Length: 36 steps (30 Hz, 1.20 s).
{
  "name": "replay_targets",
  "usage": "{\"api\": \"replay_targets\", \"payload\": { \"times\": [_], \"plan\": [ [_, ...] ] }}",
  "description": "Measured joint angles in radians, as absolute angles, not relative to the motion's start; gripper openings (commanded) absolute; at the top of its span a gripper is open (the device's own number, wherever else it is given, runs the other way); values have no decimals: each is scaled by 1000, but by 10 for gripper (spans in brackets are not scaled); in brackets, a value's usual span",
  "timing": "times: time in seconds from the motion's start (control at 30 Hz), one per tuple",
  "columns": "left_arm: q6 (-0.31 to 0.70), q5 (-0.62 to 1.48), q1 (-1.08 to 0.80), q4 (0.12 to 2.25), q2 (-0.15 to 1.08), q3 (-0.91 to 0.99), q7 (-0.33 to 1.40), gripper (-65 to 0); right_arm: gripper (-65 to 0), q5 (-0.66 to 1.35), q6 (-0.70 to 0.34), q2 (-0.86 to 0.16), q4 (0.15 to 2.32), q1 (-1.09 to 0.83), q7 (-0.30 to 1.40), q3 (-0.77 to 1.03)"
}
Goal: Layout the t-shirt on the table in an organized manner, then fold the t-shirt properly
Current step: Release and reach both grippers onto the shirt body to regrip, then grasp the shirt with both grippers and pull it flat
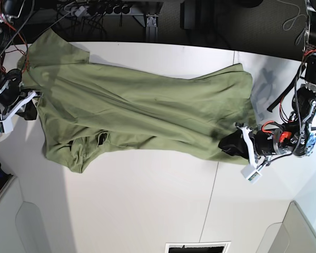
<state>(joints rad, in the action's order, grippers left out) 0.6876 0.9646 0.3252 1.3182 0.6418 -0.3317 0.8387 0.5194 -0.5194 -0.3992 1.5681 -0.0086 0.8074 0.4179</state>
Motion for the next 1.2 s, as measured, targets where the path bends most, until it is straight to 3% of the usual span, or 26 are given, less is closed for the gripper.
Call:
{"api": "replay_targets", "payload": {
  "times": [0.23, 0.37, 0.47, 0.8, 1.0, 1.2],
  "plan": [
    [689, 962, 248, 1376, 629, -330, 835, -476, -650, 496, -527, -396, 1379, 196, 752, 311],
    [689, 931, 229, 1376, 614, -332, 838, -476, -403, 436, -524, -376, 1306, 290, 751, 225],
    [689, 933, 234, 1376, 615, -331, 830, -476, -359, 387, -524, -353, 1287, 342, 710, 154],
    [689, 908, 233, 1376, 616, -331, 830, -476, -374, 239, -449, -284, 1182, 372, 640, 6],
    [689, 908, 229, 1376, 615, -331, 830, -476, -650, 234, -448, -285, 1164, 367, 620, 6],
    [689, 908, 202, 1376, 615, -331, 853, -476, -650, 233, -452, -282, 1164, 427, 589, 6]
  ]
}}
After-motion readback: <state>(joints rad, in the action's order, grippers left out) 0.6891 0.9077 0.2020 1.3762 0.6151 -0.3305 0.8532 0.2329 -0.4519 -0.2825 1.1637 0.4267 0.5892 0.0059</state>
